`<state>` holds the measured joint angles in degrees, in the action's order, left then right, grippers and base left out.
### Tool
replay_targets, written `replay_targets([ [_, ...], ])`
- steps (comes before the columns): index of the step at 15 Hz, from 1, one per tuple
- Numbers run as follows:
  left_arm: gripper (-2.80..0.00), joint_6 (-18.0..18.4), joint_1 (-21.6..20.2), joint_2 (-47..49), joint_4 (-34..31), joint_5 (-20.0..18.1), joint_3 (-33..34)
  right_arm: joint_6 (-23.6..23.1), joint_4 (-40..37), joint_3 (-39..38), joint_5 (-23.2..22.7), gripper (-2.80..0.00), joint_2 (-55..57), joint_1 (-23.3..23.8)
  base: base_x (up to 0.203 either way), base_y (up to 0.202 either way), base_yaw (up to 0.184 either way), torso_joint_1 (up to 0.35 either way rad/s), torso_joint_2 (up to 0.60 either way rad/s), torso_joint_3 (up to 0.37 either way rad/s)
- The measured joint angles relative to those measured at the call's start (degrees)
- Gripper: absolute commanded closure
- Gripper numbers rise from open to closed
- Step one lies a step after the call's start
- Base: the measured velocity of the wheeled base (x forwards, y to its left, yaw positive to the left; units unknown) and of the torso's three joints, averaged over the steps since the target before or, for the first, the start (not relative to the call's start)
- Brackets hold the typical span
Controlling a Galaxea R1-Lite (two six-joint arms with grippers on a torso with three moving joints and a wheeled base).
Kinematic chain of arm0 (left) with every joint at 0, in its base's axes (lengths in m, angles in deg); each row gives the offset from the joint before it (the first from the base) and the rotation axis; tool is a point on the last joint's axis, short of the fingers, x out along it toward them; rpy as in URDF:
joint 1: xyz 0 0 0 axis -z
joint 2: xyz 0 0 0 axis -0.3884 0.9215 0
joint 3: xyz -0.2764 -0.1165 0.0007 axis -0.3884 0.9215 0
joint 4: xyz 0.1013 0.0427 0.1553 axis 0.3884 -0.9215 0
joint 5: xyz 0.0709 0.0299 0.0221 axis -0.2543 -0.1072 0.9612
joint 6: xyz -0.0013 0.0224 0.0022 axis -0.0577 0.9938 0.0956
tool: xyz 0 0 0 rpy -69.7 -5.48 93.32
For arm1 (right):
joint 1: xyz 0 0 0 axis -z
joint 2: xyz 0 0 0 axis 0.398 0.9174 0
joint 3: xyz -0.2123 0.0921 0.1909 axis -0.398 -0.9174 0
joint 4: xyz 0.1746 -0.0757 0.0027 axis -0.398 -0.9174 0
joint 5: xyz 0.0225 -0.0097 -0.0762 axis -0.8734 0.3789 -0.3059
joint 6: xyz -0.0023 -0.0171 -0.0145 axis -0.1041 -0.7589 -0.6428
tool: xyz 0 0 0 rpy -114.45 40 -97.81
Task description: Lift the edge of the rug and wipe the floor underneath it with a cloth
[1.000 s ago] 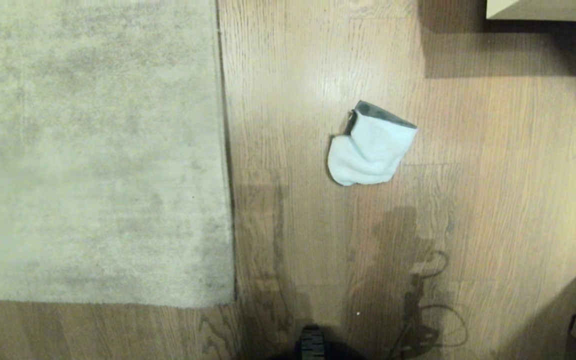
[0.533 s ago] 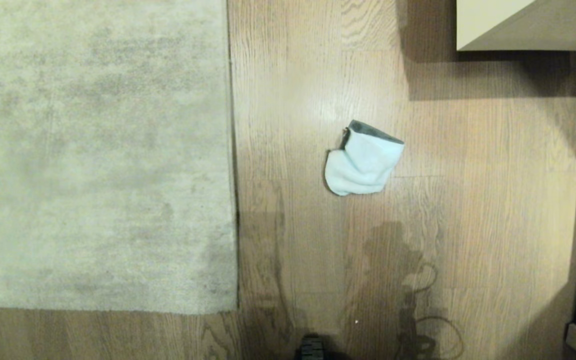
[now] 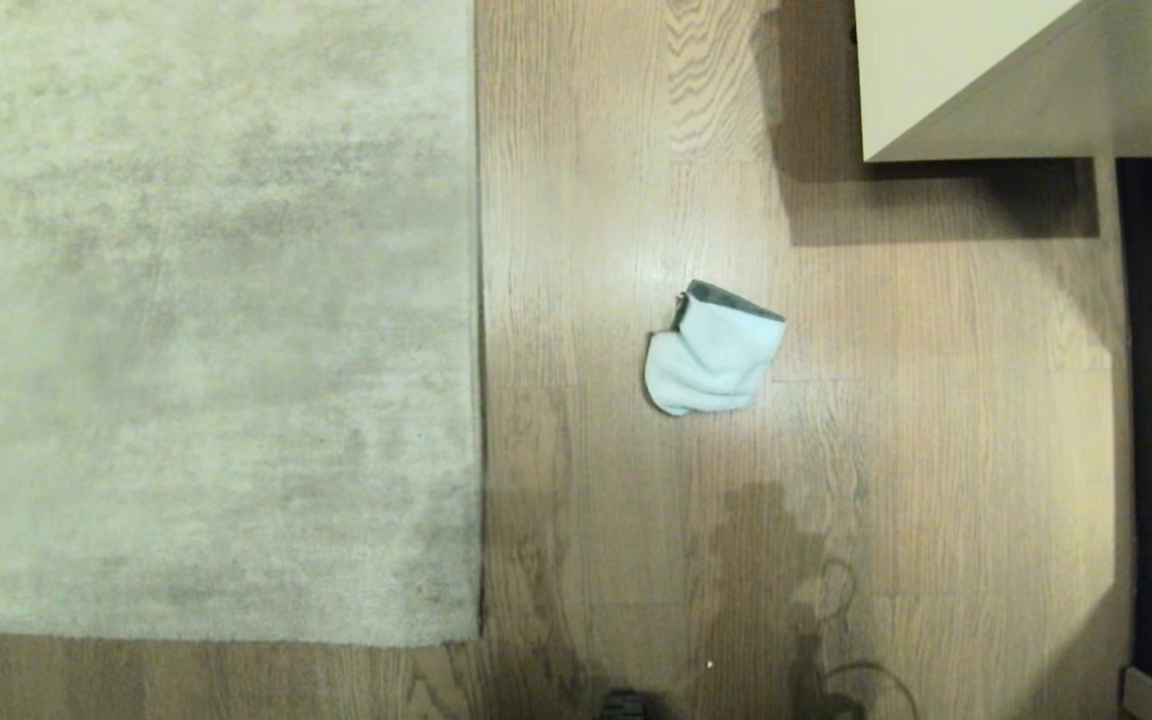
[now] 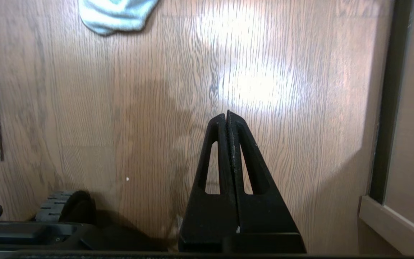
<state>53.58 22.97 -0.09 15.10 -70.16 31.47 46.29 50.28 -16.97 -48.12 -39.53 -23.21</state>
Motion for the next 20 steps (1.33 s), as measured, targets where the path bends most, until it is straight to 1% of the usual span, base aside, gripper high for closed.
replay_targets([
  [20,0.00,-0.1,0.0,0.0,0.1,0.1,0.0,0.0,0.0,0.0,0.0,0.00,0.0,0.0,0.000,0.000,0.000,0.002,0.00,0.203],
])
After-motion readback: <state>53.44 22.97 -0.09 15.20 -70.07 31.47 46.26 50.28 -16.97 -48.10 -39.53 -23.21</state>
